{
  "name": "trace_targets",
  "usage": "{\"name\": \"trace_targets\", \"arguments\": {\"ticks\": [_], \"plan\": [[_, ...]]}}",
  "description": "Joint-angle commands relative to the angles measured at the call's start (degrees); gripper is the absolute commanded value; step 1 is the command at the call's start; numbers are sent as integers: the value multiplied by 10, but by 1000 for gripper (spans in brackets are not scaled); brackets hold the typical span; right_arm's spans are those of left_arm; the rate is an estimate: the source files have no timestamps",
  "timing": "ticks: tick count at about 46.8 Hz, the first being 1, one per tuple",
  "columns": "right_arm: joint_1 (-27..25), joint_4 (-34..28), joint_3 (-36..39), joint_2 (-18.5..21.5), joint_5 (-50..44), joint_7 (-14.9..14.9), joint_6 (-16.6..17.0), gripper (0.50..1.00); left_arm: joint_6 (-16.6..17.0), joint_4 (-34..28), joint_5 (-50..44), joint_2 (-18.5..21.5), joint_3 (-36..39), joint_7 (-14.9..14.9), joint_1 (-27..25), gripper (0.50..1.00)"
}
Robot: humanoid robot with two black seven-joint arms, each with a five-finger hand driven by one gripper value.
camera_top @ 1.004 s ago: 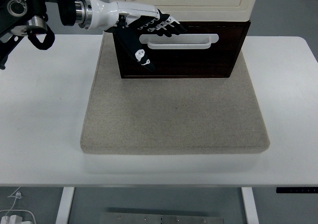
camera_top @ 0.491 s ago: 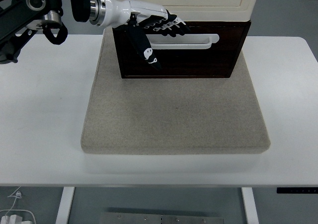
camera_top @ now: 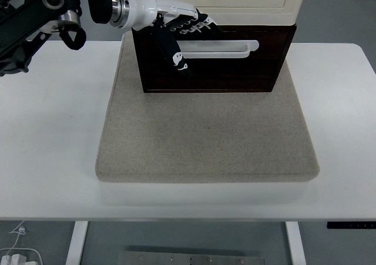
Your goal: Open the drawer under the combination cabinet
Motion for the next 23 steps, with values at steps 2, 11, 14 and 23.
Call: {"name": "trace_targets", "arguments": {"ticks": [2,11,14,23], "plan": [[0,0,0,0,0,1,0,928,4,5,0,0,12,0,-3,1000],[0,0,0,0,0,0,0,928,6,9,-1,0,30,0,-12,1000],[0,0,0,0,0,0,0,928,9,10,-1,0,30,0,-12,1000],[0,0,0,0,0,0,0,928,12,12,0,-16,35,0,-12,1000]]}}
